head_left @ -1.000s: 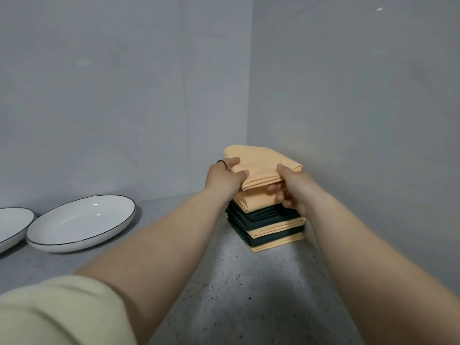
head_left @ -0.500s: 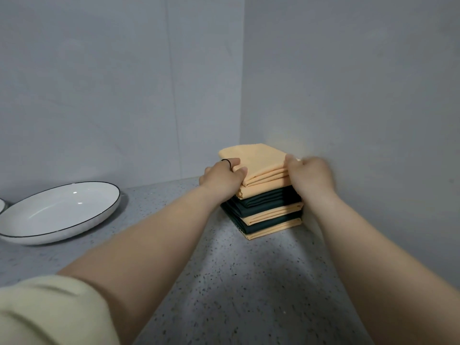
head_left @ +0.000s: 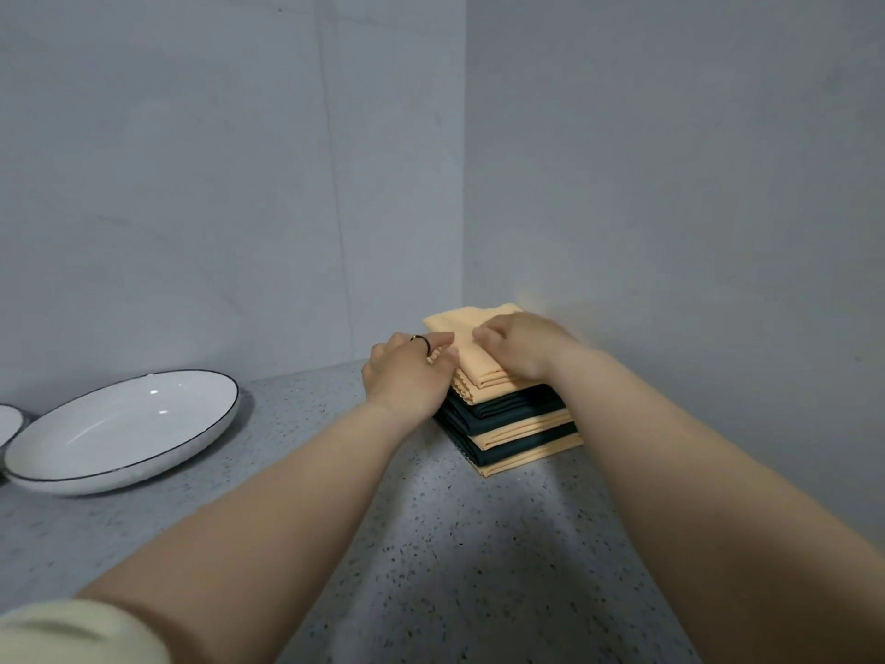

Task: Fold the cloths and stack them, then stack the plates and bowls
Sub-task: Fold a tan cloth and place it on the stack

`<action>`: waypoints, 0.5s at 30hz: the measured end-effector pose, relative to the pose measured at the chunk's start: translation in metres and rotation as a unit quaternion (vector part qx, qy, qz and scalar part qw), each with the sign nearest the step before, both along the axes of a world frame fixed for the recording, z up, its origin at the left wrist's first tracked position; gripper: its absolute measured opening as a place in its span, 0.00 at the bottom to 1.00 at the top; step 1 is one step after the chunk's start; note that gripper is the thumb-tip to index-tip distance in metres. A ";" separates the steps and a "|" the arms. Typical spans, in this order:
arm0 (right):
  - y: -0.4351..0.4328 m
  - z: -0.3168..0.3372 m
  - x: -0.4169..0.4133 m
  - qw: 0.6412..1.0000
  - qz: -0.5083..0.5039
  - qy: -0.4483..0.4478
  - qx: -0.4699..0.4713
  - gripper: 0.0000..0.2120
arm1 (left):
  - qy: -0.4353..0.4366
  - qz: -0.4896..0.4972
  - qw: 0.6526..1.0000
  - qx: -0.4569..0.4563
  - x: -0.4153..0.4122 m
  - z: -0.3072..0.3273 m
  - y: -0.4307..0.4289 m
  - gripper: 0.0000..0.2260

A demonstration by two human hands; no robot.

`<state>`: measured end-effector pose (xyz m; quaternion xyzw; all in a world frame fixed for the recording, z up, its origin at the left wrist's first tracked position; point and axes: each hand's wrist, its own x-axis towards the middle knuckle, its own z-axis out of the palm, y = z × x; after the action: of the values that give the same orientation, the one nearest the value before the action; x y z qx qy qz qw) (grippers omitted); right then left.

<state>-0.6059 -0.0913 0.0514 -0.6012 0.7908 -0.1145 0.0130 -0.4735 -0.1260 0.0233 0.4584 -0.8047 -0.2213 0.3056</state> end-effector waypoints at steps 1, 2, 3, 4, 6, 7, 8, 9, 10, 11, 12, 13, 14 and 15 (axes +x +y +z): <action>0.002 0.002 0.001 1.000 -0.002 -0.012 -0.022 0.20 | 0.014 0.003 1.000 0.004 0.005 0.000 -0.001 0.15; 0.004 0.004 0.003 0.999 -0.004 -0.023 -0.049 0.20 | 0.031 0.002 0.999 0.008 0.010 0.001 -0.001 0.15; 0.008 0.008 0.007 0.996 -0.007 -0.032 -0.081 0.19 | 0.053 -0.001 0.999 0.009 0.017 0.002 0.000 0.14; 0.011 0.012 0.009 0.993 -0.013 -0.038 -0.111 0.18 | 0.070 -0.006 0.997 0.012 0.022 0.003 0.002 0.14; 0.025 0.021 0.023 0.987 -0.015 -0.023 -0.157 0.17 | 0.088 -0.014 0.996 0.022 0.040 0.008 0.011 0.13; 0.033 0.023 0.030 0.985 -0.012 -0.012 -0.170 0.16 | 0.087 -0.022 0.996 0.024 0.049 0.010 0.016 0.13; 0.040 0.024 0.039 0.984 -0.004 -0.005 -0.178 0.15 | 0.082 -0.029 0.996 0.024 0.061 0.011 0.020 0.12; 0.047 0.023 0.049 0.983 0.007 -0.004 -0.181 0.14 | 0.075 -0.036 0.996 0.026 0.072 0.010 0.026 0.12; 0.055 0.021 0.059 0.983 0.022 -0.009 -0.180 0.14 | 0.070 -0.042 0.996 0.029 0.085 0.010 0.033 0.11; 0.063 0.018 0.072 0.983 0.042 -0.016 -0.176 0.13 | 0.064 -0.045 0.996 0.036 0.102 0.010 0.041 0.10; 0.070 0.015 0.086 0.983 0.063 -0.026 -0.168 0.13 | 0.057 -0.047 0.996 0.044 0.121 0.009 0.051 0.09; 0.078 0.011 0.098 0.983 0.079 -0.037 -0.160 0.12 | 0.048 -0.055 0.996 0.051 0.136 0.007 0.058 0.08; 0.085 0.008 0.111 0.983 0.096 -0.046 -0.150 0.12 | 0.036 -0.060 0.996 0.054 0.155 0.004 0.066 0.08; 0.093 0.005 0.128 0.982 0.114 -0.057 -0.139 0.12 | 0.020 -0.062 0.996 0.055 0.180 0.002 0.078 0.10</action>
<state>-0.4775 0.0020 0.0568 -0.6760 0.6912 -0.2554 -0.0130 -0.2936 -0.0483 0.0257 0.4192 -0.8118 -0.2931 0.2817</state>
